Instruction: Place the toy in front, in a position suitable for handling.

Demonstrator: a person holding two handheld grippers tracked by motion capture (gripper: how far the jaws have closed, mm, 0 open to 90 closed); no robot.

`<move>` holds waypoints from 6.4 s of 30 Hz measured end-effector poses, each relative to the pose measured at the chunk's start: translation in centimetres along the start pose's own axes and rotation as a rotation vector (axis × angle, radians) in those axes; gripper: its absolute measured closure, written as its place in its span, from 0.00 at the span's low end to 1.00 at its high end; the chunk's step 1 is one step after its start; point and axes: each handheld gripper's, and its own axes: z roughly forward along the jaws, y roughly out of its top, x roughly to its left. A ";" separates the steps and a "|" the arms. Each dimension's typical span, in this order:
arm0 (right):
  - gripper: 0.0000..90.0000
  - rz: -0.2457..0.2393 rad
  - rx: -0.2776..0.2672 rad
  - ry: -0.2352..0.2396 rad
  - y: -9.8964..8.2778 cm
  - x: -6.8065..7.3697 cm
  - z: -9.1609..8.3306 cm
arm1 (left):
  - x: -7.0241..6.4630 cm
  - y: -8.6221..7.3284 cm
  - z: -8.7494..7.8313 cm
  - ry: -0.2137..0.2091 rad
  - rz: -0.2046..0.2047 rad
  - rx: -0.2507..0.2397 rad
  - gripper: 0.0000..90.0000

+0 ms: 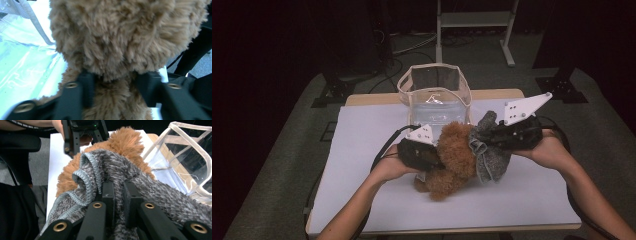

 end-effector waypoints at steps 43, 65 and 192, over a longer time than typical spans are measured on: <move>0.90 -0.077 -0.025 0.033 0.9 2.1 1.0 | -0.4 3.1 -2.7 -0.028 0.048 -0.043 0.53; 0.91 -0.008 -0.134 0.057 1.4 0.4 0.3 | -1.0 4.2 -4.8 0.020 0.048 -0.123 0.57; 0.52 0.242 -0.019 0.005 -6.0 -5.6 0.3 | -1.8 1.2 -5.7 -0.037 0.052 -0.110 0.46</move>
